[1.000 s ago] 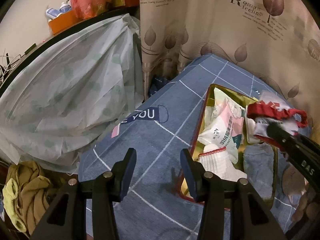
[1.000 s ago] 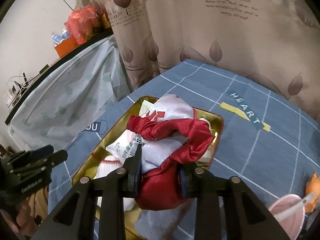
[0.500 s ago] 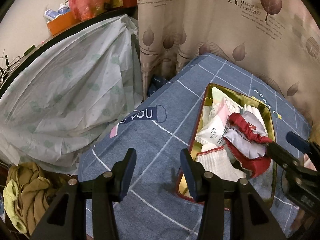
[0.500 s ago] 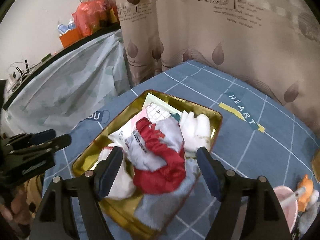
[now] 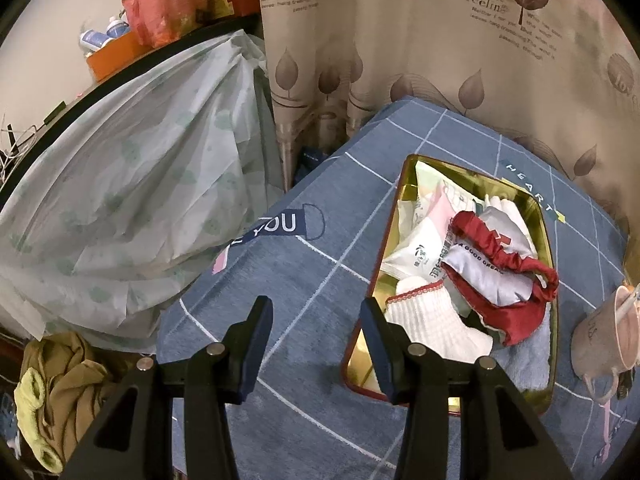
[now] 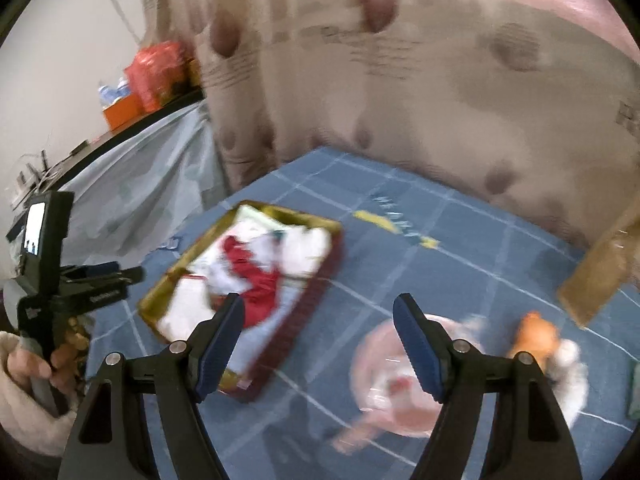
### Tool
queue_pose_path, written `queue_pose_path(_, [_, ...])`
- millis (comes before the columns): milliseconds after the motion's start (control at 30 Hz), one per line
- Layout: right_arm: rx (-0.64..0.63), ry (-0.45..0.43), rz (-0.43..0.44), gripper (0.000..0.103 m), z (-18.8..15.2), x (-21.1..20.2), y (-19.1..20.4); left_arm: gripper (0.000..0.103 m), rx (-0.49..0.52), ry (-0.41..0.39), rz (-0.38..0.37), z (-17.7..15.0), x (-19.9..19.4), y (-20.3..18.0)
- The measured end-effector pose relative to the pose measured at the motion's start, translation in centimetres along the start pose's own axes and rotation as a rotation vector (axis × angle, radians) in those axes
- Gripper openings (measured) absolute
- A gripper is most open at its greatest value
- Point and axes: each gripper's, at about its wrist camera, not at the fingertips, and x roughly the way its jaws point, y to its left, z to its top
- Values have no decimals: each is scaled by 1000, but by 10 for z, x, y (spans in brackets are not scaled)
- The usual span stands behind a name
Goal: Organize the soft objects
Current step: 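Move the right tool to the table and grasp the white fluffy plush boot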
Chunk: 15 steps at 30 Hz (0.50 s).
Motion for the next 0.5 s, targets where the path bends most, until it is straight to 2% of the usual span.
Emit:
queue_pose_path(100, [37,-9,-66,74,-4,-16,-33,47,3,-1,4,0,0,-1])
queue_pose_path(300, [181,2,-248,74,-26,-46,-129,47,5,-3,10,-1,0,-2])
queue_pose_path(500, [283,45,-346,74,-56,-52,-190,47,17,-10,23,0,-1,-3])
